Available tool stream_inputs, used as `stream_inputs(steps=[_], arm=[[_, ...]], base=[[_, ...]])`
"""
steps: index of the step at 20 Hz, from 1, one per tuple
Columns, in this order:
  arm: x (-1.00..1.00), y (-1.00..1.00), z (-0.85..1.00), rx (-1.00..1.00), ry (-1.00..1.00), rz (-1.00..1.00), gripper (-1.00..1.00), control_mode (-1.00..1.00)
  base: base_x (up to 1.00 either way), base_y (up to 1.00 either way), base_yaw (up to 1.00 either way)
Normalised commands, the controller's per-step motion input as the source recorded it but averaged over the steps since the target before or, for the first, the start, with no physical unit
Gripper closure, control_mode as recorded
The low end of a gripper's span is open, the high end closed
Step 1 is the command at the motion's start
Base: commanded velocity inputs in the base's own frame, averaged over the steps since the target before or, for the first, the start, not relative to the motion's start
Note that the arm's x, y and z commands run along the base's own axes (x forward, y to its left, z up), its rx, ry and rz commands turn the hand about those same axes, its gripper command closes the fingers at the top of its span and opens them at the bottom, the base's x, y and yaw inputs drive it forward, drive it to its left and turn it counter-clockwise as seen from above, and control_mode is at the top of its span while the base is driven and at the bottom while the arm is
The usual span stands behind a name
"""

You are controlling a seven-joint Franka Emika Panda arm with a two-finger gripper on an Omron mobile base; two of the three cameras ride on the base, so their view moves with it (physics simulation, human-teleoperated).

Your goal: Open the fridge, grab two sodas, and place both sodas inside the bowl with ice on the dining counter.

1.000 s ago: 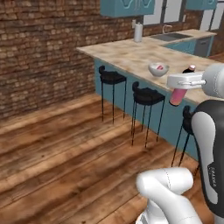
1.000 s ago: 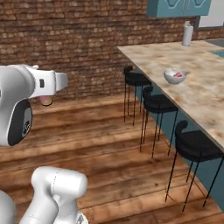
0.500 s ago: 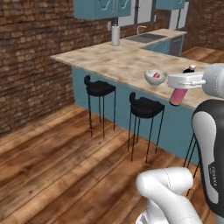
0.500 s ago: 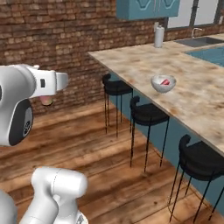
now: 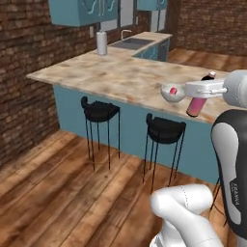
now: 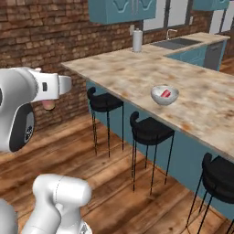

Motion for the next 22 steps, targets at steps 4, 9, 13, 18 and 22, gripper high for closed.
stream_inputs(steps=[4,9,13,18,22], arm=[[0.00,0.00,0.00,0.00,0.00,0.00,1.00,1.00],[0.00,0.00,0.00,0.00,0.00,0.00,1.00,1.00],[0.00,0.00,0.00,0.00,0.00,0.00,1.00,1.00],[0.00,0.00,0.00,0.00,0.00,0.00,1.00,1.00],[0.00,0.00,0.00,0.00,0.00,0.00,1.00,1.00]], base=[[0.71,0.59,-0.43],[0.82,0.34,-0.39],[0.81,0.09,-0.38],[0.73,0.00,-0.41],[0.69,0.10,-0.47]])
